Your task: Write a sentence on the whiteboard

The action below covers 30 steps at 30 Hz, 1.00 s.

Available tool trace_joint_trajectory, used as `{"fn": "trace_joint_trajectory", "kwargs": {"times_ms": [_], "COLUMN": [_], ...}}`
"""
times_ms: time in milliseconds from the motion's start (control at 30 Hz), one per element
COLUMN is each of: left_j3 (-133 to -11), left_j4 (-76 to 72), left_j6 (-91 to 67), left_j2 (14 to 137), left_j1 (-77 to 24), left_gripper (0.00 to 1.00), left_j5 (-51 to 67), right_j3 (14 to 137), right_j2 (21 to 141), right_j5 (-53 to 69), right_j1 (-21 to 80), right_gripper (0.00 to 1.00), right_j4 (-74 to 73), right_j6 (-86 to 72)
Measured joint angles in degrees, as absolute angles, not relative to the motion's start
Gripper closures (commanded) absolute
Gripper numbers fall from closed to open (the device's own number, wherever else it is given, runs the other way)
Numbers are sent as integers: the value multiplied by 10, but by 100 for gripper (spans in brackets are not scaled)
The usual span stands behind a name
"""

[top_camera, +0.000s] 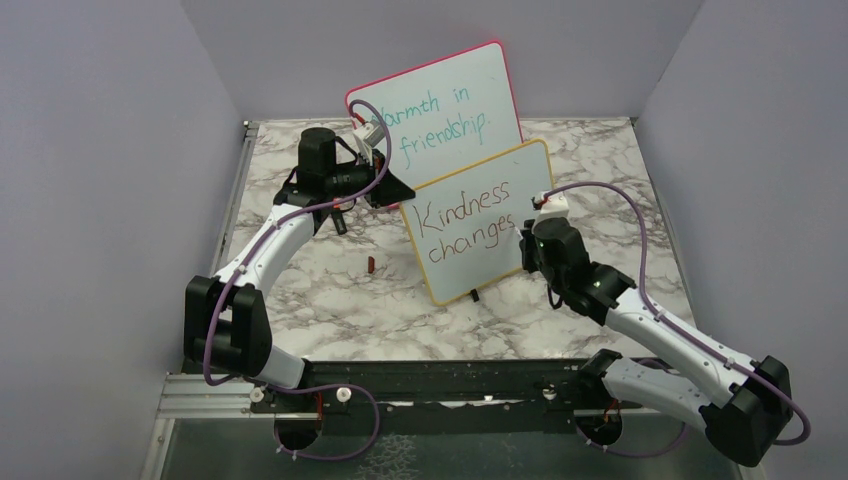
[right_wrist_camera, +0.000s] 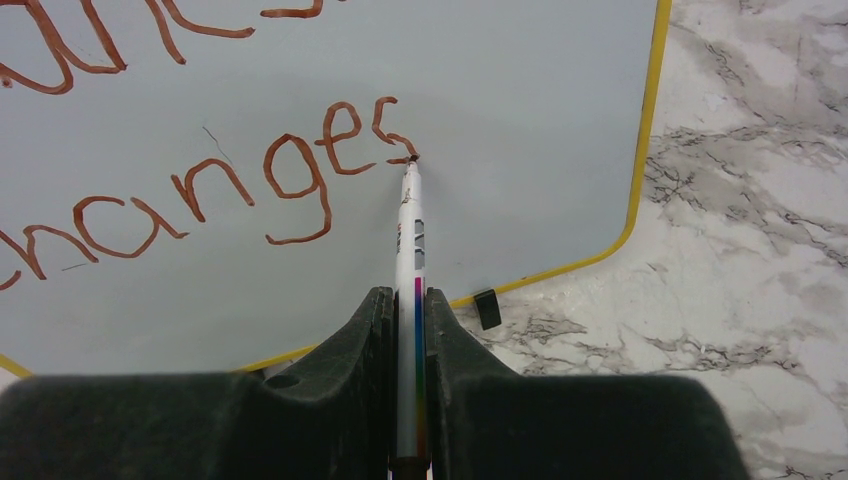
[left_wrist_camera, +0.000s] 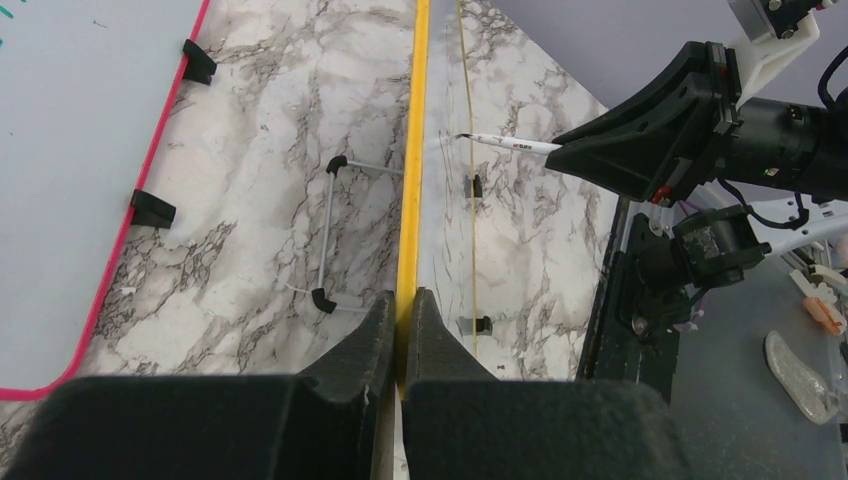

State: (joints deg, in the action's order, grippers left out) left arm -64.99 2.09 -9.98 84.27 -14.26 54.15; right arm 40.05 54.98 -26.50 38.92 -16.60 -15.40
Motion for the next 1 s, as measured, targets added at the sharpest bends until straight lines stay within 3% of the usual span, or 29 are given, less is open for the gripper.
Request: {"fn": "trace_joint_trajectory", "kwargs": {"times_ms": [767, 1000], "left_j3": [-651, -651], "left_j4": [23, 23], "left_j6": [-100, -100], "left_j2": [843, 843], "left_j1": [-143, -143], "left_gripper": [100, 100], "left_j5": [542, 541], "right_j3": [401, 394], "right_j2": [498, 496], "right_j5": [-155, -136], "right_j1": [392, 449], "right_gripper": [99, 99], "right_j4": [-198, -194], "right_j6": [-130, -117]}}
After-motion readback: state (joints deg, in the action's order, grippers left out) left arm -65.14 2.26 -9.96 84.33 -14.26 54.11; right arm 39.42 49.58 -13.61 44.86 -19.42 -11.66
